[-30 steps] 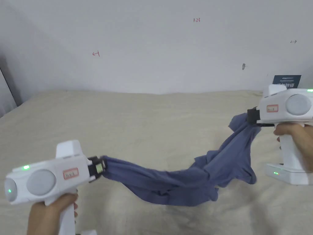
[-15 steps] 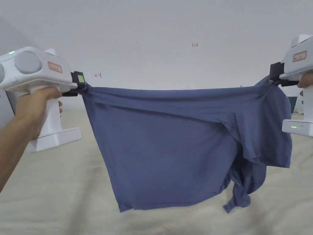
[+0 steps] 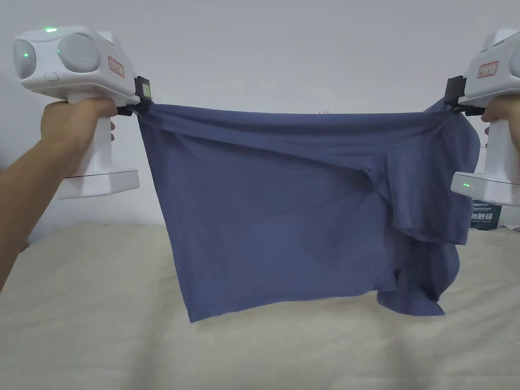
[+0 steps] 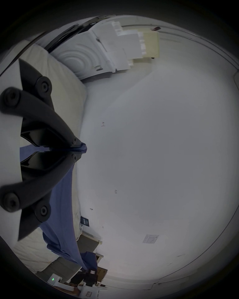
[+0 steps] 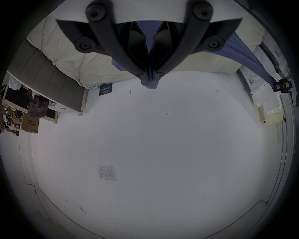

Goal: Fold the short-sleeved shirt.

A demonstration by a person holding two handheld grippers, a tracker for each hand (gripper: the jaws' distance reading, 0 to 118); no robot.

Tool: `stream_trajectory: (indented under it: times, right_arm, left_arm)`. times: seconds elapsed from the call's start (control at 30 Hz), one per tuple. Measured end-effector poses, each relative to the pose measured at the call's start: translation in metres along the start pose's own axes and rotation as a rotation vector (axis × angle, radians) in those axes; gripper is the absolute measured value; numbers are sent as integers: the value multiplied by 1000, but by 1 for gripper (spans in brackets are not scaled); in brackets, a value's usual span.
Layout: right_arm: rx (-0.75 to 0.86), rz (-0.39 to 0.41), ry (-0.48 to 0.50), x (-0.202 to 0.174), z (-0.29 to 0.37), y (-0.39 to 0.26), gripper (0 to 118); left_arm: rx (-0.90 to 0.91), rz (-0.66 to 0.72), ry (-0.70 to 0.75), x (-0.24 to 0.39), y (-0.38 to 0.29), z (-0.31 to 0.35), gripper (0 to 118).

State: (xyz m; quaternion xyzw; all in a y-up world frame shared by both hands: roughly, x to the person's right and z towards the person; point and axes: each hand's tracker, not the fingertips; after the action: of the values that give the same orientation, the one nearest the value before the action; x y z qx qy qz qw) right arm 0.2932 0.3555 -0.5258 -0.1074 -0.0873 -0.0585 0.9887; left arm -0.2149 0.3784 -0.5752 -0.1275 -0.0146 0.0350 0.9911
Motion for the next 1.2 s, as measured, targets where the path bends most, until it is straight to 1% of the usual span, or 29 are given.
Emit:
stream_trajectory:
  times: [0.1, 0.2, 0.3, 0.4, 0.47, 0.53, 0.57, 0.63, 0.67, 0.7, 0.73, 0.83, 0.87, 0.97, 1.07, 1.2]
  right_arm:
    - [-7, 0, 7, 3, -16, -16, 2]
    - [-72, 12, 4, 8, -31, -52, 2]
    - [-144, -2, 16, 15, -40, -102, 2]
    - [-240, 1, 13, 22, -47, -157, 2]
    - [-298, -9, 18, 25, -45, -197, 2]
    - [-340, -10, 27, 29, -39, -230, 2]
    - [-379, -5, 29, 31, -32, -249, 2]
    - [-408, -8, 45, 35, -18, -278, 2]
    - [-428, -2, 53, 37, -9, -290, 2]
    - [-434, -12, 52, 39, 0, -303, 2]
    - [-459, -15, 56, 42, 12, -316, 2]
    - [-521, -27, 65, 50, 45, -354, 2]
    - [-528, -41, 60, 51, 56, -364, 2]
    - [-565, -77, 66, 55, 88, -391, 2]
    - [-588, -69, 59, 54, 121, -410, 2]
    - [-609, -75, 52, 66, 157, -426, 2]
  left_arm:
    - [-9, -10, 3, -2, -12, -9, 0]
    - [-51, 8, -8, -9, -43, -21, 0]
    - [-126, 27, -15, -16, -91, -32, 0]
    - [-211, 32, -8, -24, -148, -40, 0]
    - [-274, 50, -8, -30, -191, -41, 0]
    - [-325, 39, -6, -35, -230, -36, 0]
    - [-368, 25, -4, -39, -252, -31, 0]
    - [-396, 46, -24, -46, -282, -17, 0]
    - [-408, 48, -33, -46, -299, 1, 0]
    - [-405, 59, -35, -50, -314, 10, 0]
    - [-450, 67, -28, -53, -330, 18, 0]
    - [-509, 75, -34, -63, -377, 42, 0]
    - [-516, 80, -31, -64, -390, 51, 0]
    - [-578, 98, -34, -72, -430, 77, 0]
    - [-611, 136, -33, -77, -460, 106, 0]
    - [-631, 133, -40, -83, -484, 145, 0]
